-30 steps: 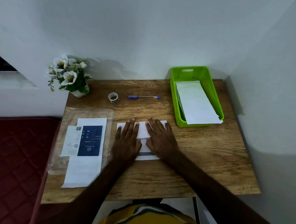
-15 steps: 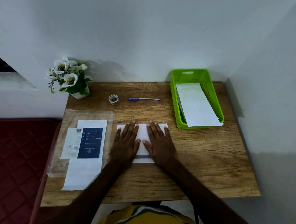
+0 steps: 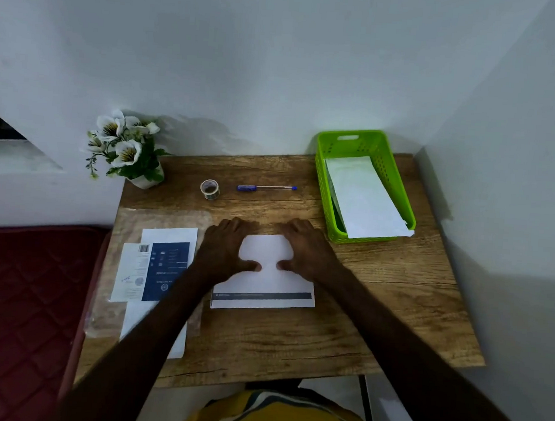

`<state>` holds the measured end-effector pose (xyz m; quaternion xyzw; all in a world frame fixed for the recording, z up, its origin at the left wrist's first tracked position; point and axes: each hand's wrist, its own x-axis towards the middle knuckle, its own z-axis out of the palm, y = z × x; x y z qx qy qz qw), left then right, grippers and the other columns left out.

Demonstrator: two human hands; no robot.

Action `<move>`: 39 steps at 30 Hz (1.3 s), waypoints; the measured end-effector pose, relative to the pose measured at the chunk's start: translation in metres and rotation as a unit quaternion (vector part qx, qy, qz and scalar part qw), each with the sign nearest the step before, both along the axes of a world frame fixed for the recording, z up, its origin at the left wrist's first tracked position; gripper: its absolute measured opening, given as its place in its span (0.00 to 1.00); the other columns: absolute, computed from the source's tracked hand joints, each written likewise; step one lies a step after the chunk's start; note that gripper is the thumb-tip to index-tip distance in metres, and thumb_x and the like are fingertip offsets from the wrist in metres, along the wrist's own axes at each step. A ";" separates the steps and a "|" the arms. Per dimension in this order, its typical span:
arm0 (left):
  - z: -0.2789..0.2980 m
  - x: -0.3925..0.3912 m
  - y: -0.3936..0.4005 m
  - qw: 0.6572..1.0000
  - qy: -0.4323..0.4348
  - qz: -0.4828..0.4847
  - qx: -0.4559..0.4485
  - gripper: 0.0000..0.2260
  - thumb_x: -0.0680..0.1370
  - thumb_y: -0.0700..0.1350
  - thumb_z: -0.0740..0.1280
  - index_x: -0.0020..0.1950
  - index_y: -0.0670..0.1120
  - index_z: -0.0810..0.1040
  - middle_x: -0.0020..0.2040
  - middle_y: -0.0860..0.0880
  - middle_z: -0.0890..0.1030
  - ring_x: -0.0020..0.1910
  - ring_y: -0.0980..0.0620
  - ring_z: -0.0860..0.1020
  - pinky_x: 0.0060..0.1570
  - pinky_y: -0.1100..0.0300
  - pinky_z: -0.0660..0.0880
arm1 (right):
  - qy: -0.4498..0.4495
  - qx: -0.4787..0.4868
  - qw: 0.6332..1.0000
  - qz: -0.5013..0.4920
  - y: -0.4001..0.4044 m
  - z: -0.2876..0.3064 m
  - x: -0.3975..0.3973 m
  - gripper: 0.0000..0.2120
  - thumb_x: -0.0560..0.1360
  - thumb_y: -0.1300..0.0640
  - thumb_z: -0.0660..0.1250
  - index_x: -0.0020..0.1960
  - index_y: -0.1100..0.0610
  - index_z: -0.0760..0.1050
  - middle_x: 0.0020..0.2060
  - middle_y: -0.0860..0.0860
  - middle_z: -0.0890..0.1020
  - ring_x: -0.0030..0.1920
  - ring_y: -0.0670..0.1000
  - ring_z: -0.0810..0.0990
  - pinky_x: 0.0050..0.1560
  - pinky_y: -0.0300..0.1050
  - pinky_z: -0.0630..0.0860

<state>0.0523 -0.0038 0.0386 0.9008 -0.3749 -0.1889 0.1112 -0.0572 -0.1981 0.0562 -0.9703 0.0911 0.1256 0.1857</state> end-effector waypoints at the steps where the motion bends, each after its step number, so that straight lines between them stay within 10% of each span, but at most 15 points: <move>1: 0.001 0.004 -0.003 1.000 -0.005 -0.010 0.014 0.42 0.69 0.69 0.74 0.76 0.52 0.67 0.74 0.47 0.70 0.73 0.45 0.67 0.69 0.47 0.63 | 0.014 -0.001 1.000 0.004 -0.002 0.001 0.006 0.43 0.68 0.43 0.78 0.78 0.52 0.64 0.74 0.55 0.67 0.74 0.57 0.64 0.71 0.54 0.65; 17: 0.015 0.010 -0.024 0.998 0.022 -0.017 0.051 0.33 0.64 0.61 0.81 0.63 0.53 0.72 0.67 0.49 0.74 0.68 0.46 0.68 0.67 0.47 0.64 | 0.087 -0.019 0.995 0.043 0.000 0.014 0.038 0.34 0.62 0.46 0.83 0.61 0.51 0.71 0.65 0.54 0.75 0.68 0.58 0.67 0.66 0.57 0.66; 24: 0.012 -0.018 -0.012 0.996 -0.088 -0.021 0.000 0.26 0.72 0.57 0.77 0.67 0.51 0.74 0.66 0.48 0.78 0.67 0.44 0.74 0.68 0.44 0.66 | 0.003 -0.078 0.995 0.058 0.012 0.017 0.009 0.25 0.76 0.48 0.71 0.71 0.51 0.71 0.69 0.54 0.75 0.71 0.58 0.69 0.71 0.58 0.63; 30: -0.009 -0.048 0.005 0.958 -0.249 -0.055 -0.128 0.08 0.75 0.45 0.76 0.51 0.45 0.83 0.48 0.45 0.84 0.47 0.43 0.81 0.48 0.49 0.77 | -0.185 -0.153 0.968 0.069 0.022 -0.008 -0.030 0.08 0.76 0.54 0.71 0.51 0.55 0.85 0.52 0.55 0.84 0.55 0.58 0.80 0.58 0.57 0.74; 39: -0.043 -0.090 0.021 0.979 -0.187 -0.021 -0.080 0.24 0.80 0.51 0.59 0.75 0.44 0.73 0.75 0.41 0.73 0.74 0.41 0.72 0.71 0.39 0.69 | -0.196 -0.162 0.966 0.051 0.037 -0.053 -0.068 0.24 0.79 0.53 0.57 0.70 0.60 0.76 0.70 0.58 0.77 0.71 0.58 0.75 0.69 0.66 0.71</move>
